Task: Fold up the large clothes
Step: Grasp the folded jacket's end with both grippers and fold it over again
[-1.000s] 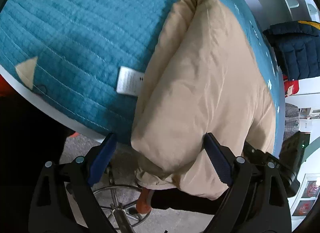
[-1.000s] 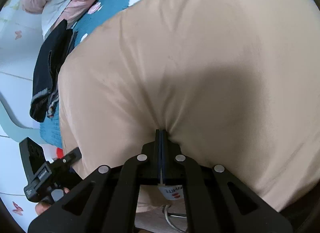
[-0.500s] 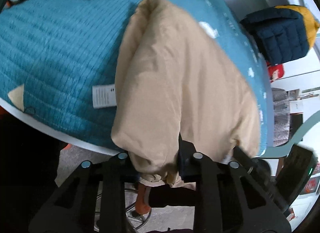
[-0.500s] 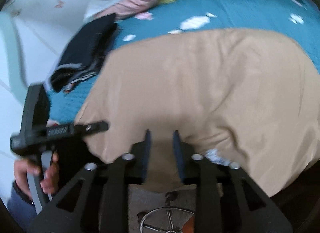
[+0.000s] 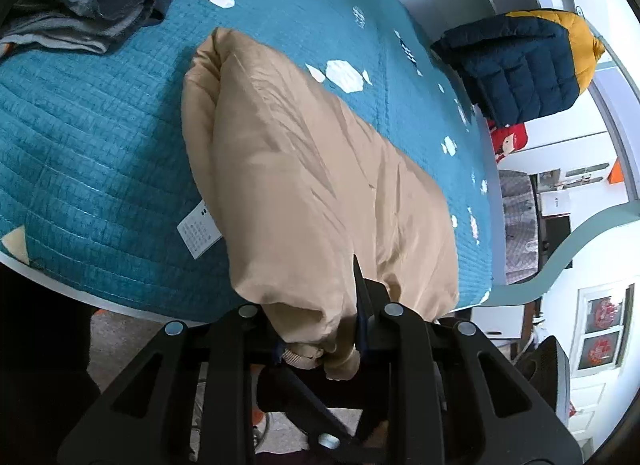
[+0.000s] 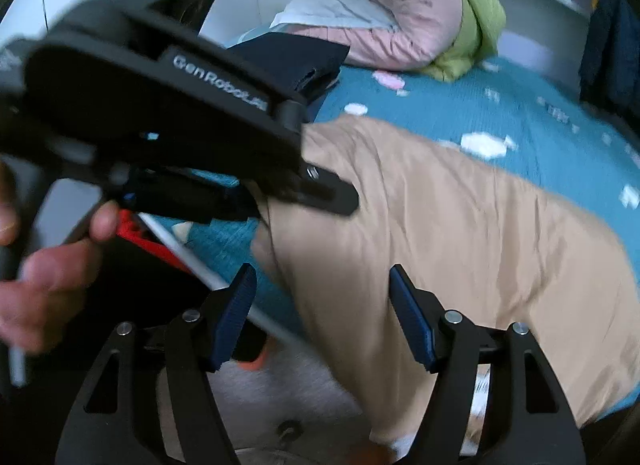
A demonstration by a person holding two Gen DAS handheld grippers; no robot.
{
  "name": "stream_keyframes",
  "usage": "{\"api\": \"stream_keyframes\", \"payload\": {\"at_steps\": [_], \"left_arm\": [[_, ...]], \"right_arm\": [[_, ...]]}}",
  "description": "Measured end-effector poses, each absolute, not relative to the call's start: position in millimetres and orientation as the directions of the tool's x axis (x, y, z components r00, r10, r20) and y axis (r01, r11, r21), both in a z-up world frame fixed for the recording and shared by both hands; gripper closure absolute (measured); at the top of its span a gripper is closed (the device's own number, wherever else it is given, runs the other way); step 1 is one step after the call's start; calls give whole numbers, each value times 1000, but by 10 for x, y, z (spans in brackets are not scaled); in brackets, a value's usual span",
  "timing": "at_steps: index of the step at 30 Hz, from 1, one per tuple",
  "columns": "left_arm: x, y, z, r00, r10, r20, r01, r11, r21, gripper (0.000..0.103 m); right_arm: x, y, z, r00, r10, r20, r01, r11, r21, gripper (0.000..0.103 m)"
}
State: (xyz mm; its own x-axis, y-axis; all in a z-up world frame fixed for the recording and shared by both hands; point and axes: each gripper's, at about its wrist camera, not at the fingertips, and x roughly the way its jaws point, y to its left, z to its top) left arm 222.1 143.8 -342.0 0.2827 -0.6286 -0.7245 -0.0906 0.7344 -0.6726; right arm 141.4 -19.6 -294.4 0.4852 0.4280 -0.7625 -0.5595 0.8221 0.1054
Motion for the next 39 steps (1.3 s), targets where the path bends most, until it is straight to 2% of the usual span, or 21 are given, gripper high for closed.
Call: {"api": "stream_keyframes", "payload": {"at_steps": [4, 5, 6, 8, 10, 12, 13, 15, 16, 17, 21, 22, 27, 31, 39], "left_arm": [[2253, 1473, -3463, 275, -641, -716, -103, 721, -685, 79], [2260, 1482, -3478, 276, -642, -715, -110, 718, -687, 79], [2259, 1493, -3486, 277, -645, -712, -116, 713, -691, 79], [2269, 1500, -3464, 279, -648, -709, -115, 710, -694, 72], [2254, 1513, -3392, 289, -676, -678, -89, 686, -722, 56], [2216, 1568, -3240, 328, -708, -625, -47, 649, -760, 47], [2194, 1621, -3180, 357, -712, -605, -27, 640, -768, 38], [2134, 1772, -3011, 446, -686, -575, -7, 639, -769, 30], [2120, 1827, -2962, 477, -663, -577, -10, 652, -758, 29], [2118, 1878, -2923, 502, -627, -596, -21, 680, -733, 29], [2259, 1893, -3042, 490, -354, -796, -129, 874, -468, 29], [2304, 1839, -3100, 479, -313, -820, -140, 895, -423, 29], [2527, 1346, -3367, 380, -334, -863, -74, 919, -388, 29], [2646, 778, -3279, 379, -380, -844, 43, 918, -394, 29], [2747, -380, -3219, 324, -444, -836, 252, 892, -376, 29]], "right_arm": [[1539, -86, -3120, 520, 383, -763, -549, 835, 44, 39], [1557, -97, -3136, 518, 393, -760, -550, 833, 57, 54], [1577, -98, -3150, 514, 395, -762, -548, 834, 63, 63], [1600, -132, -3141, 517, 395, -759, -537, 841, 72, 77], [1657, -255, -3103, 505, 427, -750, -512, 848, 138, 82], [1705, -381, -3060, 491, 462, -739, -480, 851, 213, 84], [1746, -486, -3041, 482, 489, -727, -452, 849, 272, 84], [1798, -639, -3022, 469, 526, -709, -409, 841, 354, 84], [1809, -718, -3007, 468, 541, -698, -388, 836, 388, 84], [1833, -779, -2996, 468, 553, -689, -371, 831, 415, 84], [1875, -1137, -2901, 489, 591, -642, -284, 803, 524, 84], [1869, -1236, -2865, 499, 597, -628, -259, 795, 549, 84], [1792, -1714, -2685, 552, 597, -581, -156, 759, 632, 84], [1707, -2221, -2634, 608, 550, -573, -48, 746, 665, 84], [1532, -3198, -2888, 660, 412, -628, 233, 683, 693, 84]]}}
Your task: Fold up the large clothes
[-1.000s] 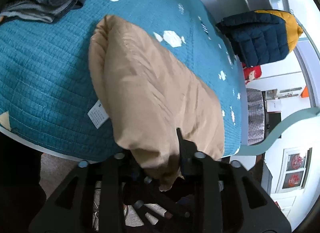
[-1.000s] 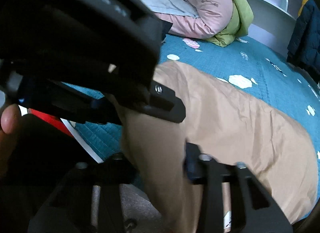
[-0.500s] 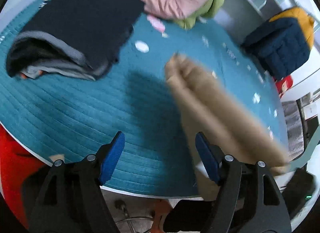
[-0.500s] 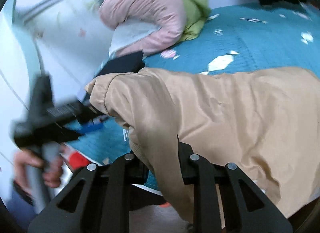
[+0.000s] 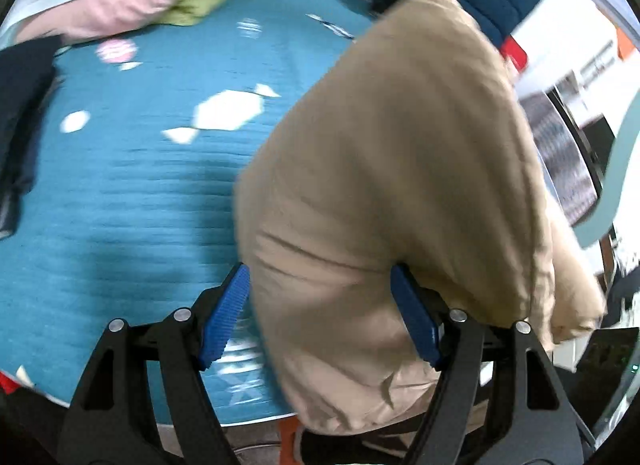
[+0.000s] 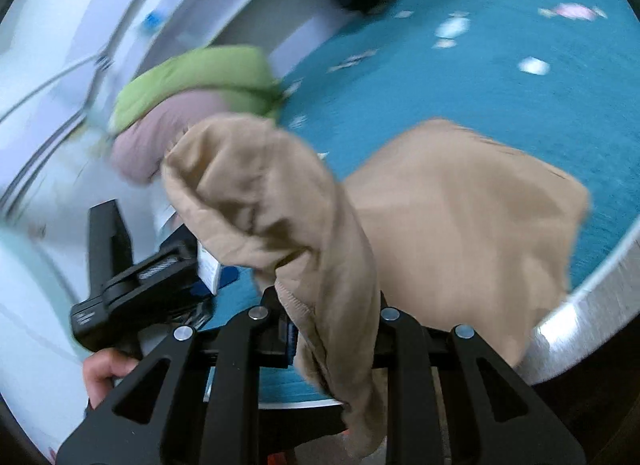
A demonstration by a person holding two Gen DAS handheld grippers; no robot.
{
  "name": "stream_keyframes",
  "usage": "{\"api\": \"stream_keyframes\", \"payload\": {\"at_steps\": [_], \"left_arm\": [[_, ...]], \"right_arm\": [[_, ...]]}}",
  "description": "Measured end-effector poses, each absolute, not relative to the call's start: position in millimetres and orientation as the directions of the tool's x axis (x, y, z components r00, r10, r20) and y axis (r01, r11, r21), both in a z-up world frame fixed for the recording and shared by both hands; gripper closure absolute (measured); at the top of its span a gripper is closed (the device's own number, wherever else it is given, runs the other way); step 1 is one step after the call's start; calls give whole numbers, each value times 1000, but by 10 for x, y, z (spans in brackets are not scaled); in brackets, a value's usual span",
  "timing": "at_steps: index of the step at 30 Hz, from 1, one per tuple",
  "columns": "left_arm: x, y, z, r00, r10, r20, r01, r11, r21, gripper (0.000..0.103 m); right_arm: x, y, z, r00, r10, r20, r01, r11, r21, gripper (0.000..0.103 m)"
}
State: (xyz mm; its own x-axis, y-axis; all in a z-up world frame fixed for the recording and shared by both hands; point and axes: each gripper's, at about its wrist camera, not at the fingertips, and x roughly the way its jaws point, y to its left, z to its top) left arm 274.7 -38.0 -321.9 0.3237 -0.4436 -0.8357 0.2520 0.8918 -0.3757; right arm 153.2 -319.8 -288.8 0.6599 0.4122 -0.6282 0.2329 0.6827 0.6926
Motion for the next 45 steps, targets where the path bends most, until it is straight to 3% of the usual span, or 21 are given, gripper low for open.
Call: {"api": "stream_keyframes", "payload": {"at_steps": [7, 11, 13, 15, 28, 34, 38, 43, 45], "left_arm": [[2881, -1203, -3452, 277, -364, -889, 369, 895, -251, 25], [2880, -1458, -3533, 264, -335, -904, 396, 893, -215, 21], [2848, -1526, -3549, 263, -319, -911, 407, 893, -195, 20], [2842, -1577, -3565, 265, -306, -915, 414, 893, -178, 20], [2765, -1800, -3550, 304, -302, -904, 480, 868, -128, 19], [2700, -1697, -3431, 297, -410, -862, 512, 831, -219, 19], [2710, -1218, -3366, 305, -471, -828, 382, 857, -347, 17], [2771, -696, -3755, 226, -455, -862, 207, 887, -414, 17], [2749, -571, -3906, 205, -505, -838, 139, 863, -486, 17]], "right_arm": [[1423, -3671, -3064, 582, 338, -740, 384, 687, 616, 67], [1467, -3916, -2832, 593, 256, -764, 365, 760, 538, 38], [1598, -4046, -2722, 603, 233, -763, 332, 796, 506, 33], [1805, -4148, -2699, 589, 272, -761, 281, 814, 508, 22], [2891, -3882, -3300, 269, 408, -873, 82, 893, 443, 18], [3012, -4101, -3785, 144, 518, -844, 118, 837, 534, 12], [3027, -4201, -3990, 103, 605, -790, 150, 775, 614, 8], [2990, -4252, -4100, 111, 671, -733, 159, 716, 680, 7], [2989, -4256, -4094, 107, 678, -727, 160, 710, 685, 6]]}}
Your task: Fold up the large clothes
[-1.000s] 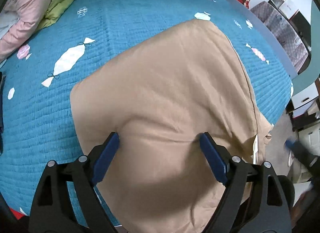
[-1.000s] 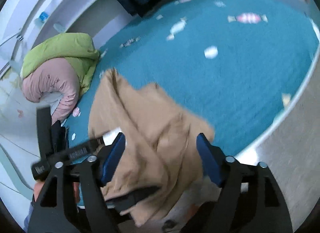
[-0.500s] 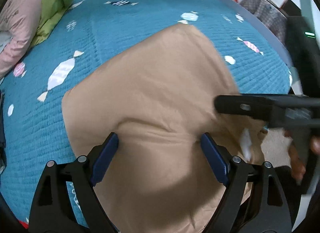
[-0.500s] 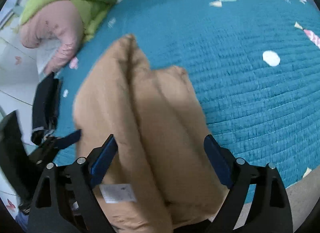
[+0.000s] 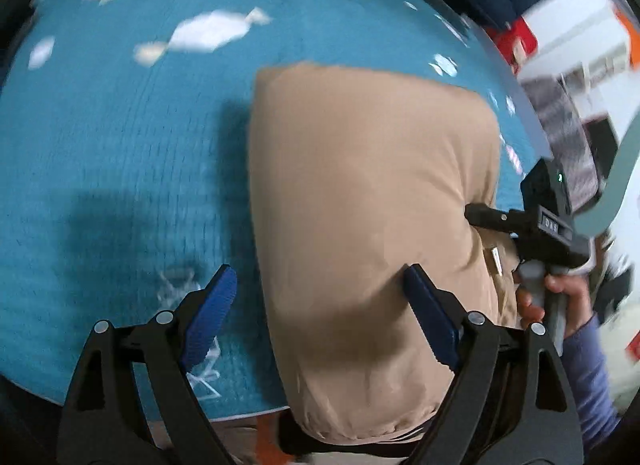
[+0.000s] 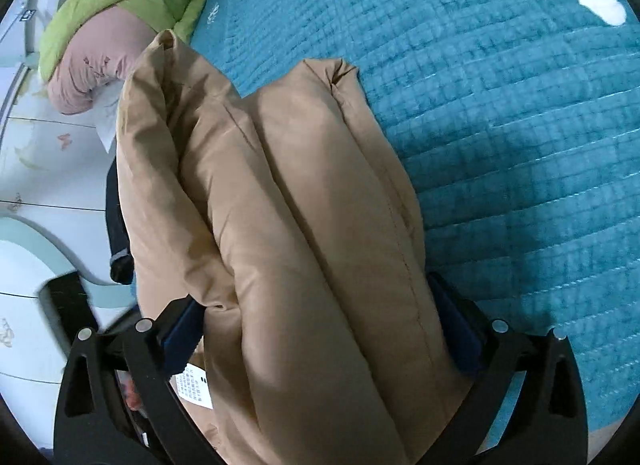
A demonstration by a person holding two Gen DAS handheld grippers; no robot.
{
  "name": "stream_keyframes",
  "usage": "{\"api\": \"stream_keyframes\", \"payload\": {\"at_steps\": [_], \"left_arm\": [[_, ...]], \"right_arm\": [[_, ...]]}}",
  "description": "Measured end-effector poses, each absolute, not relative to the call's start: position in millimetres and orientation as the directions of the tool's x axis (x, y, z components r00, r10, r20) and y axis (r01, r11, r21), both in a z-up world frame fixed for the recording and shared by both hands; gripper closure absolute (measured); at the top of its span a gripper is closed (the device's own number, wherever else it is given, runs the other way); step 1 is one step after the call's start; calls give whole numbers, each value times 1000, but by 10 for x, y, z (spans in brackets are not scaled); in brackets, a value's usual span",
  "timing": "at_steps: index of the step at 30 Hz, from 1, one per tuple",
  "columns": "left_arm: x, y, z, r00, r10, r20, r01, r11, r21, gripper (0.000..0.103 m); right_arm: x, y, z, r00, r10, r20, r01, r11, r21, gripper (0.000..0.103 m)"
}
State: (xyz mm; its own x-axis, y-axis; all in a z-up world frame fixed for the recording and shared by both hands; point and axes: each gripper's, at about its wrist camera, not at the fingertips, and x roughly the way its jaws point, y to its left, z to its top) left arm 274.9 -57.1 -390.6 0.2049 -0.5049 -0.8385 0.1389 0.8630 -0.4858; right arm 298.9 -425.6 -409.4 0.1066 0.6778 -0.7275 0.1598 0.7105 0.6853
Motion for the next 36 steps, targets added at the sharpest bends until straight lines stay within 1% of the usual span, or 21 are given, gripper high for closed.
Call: {"api": "stream_keyframes", "payload": {"at_steps": [2, 5, 7, 9, 11, 12, 13, 14, 15, 17, 18, 19, 25, 29, 33, 36], "left_arm": [[2746, -588, -3981, 196, -526, -828, 119, 851, -512, 17], [2792, -677, -4085, 173, -528, -831, 115, 849, -515, 15], [2830, -711, -4120, 155, -556, -816, 98, 831, -548, 15], [2866, -758, -4153, 142, -581, -801, 101, 814, -572, 15], [2922, -773, -4198, 129, -601, -789, 87, 799, -594, 15], [2936, -779, -4211, 125, -607, -785, 84, 795, -601, 16], [2945, -800, -4184, 127, -610, -782, 101, 793, -601, 20], [2940, -825, -4133, 136, -604, -785, 128, 797, -591, 22], [2928, -842, -4082, 143, -611, -779, 148, 791, -593, 25], [2895, -833, -4009, 152, -632, -760, 173, 774, -609, 30], [2877, -813, -3953, 160, -645, -747, 184, 763, -620, 34], [2859, -791, -3916, 169, -655, -736, 192, 755, -627, 36], [2783, -450, -3397, 277, -658, -700, 264, 753, -603, 37], [2796, 8, -2979, 349, -650, -675, 275, 760, -589, 37], [2858, 493, -2629, 427, -605, -673, 253, 794, -553, 37], [2902, 1116, -2383, 479, -561, -675, 218, 821, -528, 37]], "right_arm": [[2990, -4221, -4067, 98, 677, -729, 155, 713, 683, 8], [3007, -4076, -3984, 76, 670, -739, 147, 725, 673, 17], [3024, -4050, -4014, 73, 665, -743, 155, 729, 667, 17], [3042, -4045, -4101, 80, 679, -730, 195, 708, 679, 13], [3054, -3964, -4066, 89, 662, -744, 187, 723, 665, 14], [3038, -3935, -4017, 101, 667, -738, 182, 717, 673, 27], [3007, -3924, -3954, 116, 679, -725, 181, 704, 687, 37], [2982, -3885, -3869, 123, 665, -737, 164, 718, 676, 48], [2979, -3827, -3793, 127, 652, -747, 150, 732, 665, 56], [2959, -3771, -3663, 138, 644, -753, 150, 738, 659, 61], [2944, -3738, -3589, 145, 644, -751, 141, 738, 660, 62], [2927, -3690, -3501, 152, 644, -750, 127, 740, 661, 63], [2943, -3288, -2893, 215, 671, -710, 12, 725, 689, 64], [3063, -2878, -2504, 229, 705, -672, -69, 700, 711, 64], [3265, -2293, -2274, 213, 750, -627, -147, 658, 738, 64], [3419, -1794, -2148, 191, 790, -582, -191, 612, 768, 64]]}}
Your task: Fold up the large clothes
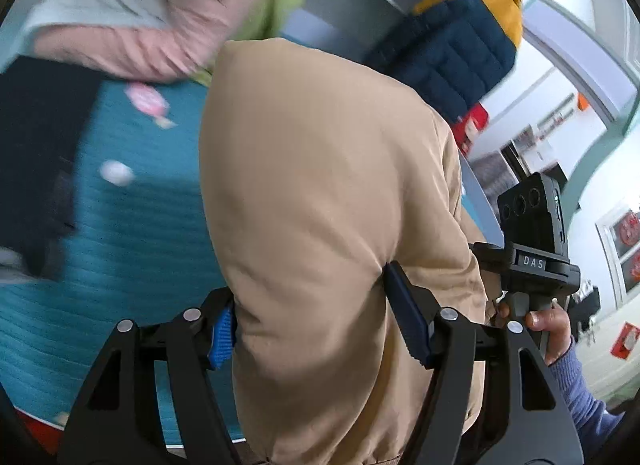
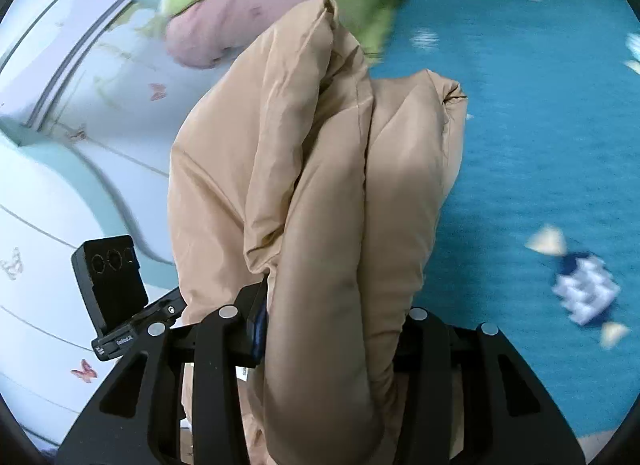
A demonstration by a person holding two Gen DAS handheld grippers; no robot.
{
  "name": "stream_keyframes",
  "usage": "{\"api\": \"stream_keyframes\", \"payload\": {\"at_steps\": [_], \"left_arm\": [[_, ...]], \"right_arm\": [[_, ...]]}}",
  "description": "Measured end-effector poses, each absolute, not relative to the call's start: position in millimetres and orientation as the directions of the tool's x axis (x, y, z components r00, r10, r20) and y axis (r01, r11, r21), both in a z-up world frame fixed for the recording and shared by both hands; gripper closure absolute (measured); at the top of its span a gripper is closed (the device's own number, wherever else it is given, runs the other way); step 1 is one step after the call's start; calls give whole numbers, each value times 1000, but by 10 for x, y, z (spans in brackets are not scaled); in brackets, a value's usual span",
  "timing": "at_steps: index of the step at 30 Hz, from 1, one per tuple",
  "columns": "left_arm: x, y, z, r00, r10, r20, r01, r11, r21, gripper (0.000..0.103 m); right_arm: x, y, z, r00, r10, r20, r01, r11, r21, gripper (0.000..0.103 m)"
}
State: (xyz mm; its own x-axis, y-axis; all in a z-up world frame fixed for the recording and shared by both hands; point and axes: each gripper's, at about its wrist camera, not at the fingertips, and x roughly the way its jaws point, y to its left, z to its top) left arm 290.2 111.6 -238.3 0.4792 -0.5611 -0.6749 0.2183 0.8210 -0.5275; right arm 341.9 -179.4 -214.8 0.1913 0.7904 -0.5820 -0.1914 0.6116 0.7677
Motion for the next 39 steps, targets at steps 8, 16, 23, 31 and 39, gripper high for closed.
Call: {"api": "stream_keyframes", "payload": {"at_steps": [8, 16, 23, 31, 39], "left_arm": [[3289, 2639, -1828, 584, -378, -719, 111, 914, -391, 36], [3831, 3726, -1785, 592, -197, -782, -25, 965, -261, 36], [4198, 4075, -2395, 494, -34, -869, -140, 983, -118, 28], [3916, 4088, -2474, 562, 6, -827, -150, 984, -95, 19], [3395, 3821, -2096, 656, 13, -755, -116, 990, -83, 17]], "right_arm": [[4176, -57, -2073, 118, 888, -444, -257, 459, 850, 62], [4664, 1157, -2517, 74, 926, -369, -171, 377, 911, 60], [4813, 1485, -3141, 106, 814, -572, -111, 581, 806, 36], [4687, 909, -2778, 241, 726, -644, -224, 687, 691, 23], [4217, 997, -2311, 354, 679, -644, -447, 727, 521, 46]]}}
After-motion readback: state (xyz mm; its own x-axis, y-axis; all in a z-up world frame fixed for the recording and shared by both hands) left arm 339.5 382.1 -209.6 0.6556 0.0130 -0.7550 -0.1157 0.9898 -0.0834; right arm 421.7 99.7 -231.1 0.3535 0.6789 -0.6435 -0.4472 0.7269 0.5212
